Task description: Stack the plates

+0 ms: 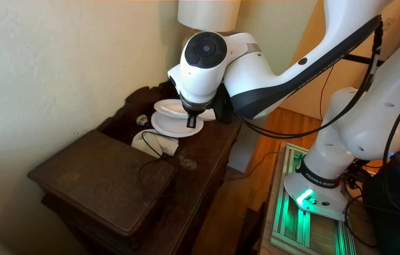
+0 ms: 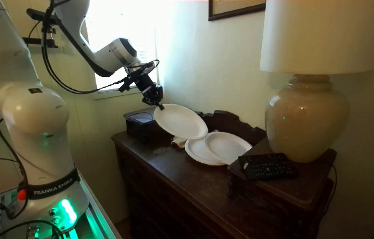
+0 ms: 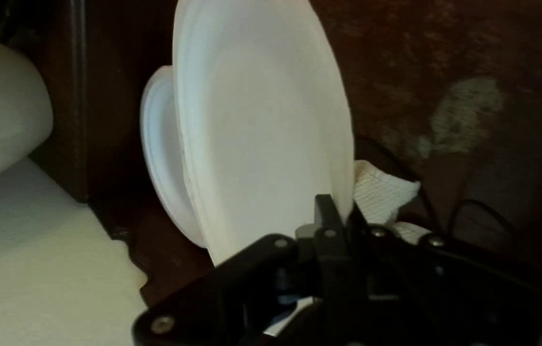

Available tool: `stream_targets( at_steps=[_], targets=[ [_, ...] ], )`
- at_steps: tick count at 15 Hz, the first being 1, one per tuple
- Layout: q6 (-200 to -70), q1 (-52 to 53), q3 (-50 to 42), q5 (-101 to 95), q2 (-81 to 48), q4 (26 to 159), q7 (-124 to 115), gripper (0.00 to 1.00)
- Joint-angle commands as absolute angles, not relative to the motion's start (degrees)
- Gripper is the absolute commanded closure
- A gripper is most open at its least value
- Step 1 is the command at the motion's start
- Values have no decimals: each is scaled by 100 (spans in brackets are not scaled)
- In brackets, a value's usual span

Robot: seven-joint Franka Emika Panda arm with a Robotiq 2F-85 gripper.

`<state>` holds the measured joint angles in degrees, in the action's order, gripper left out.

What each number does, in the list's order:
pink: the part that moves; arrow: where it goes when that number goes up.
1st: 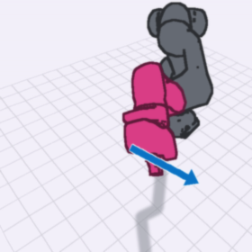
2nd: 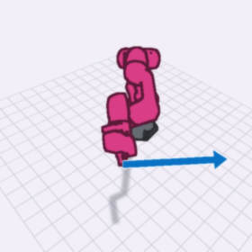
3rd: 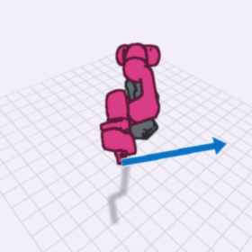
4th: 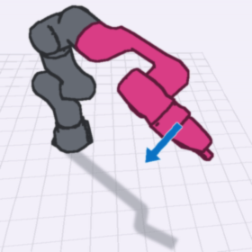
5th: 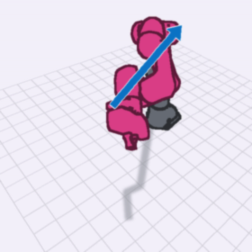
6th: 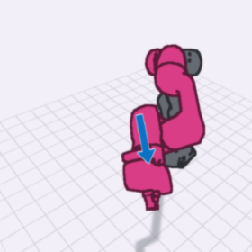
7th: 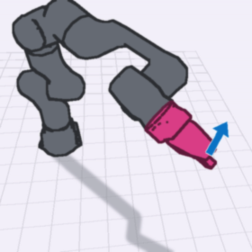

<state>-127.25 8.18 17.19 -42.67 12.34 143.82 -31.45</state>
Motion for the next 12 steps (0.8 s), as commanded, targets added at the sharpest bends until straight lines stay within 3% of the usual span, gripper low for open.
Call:
stream_targets(
  at_steps=[1,6,12],
  targets=[
    [-12884,667,1603,-5163,962,14351,-3339,96],
    [-13928,592,1295,-7008,609,14368,-4257,97],
    [-13852,723,1148,-6889,502,14375,-4227,97]
  ],
)
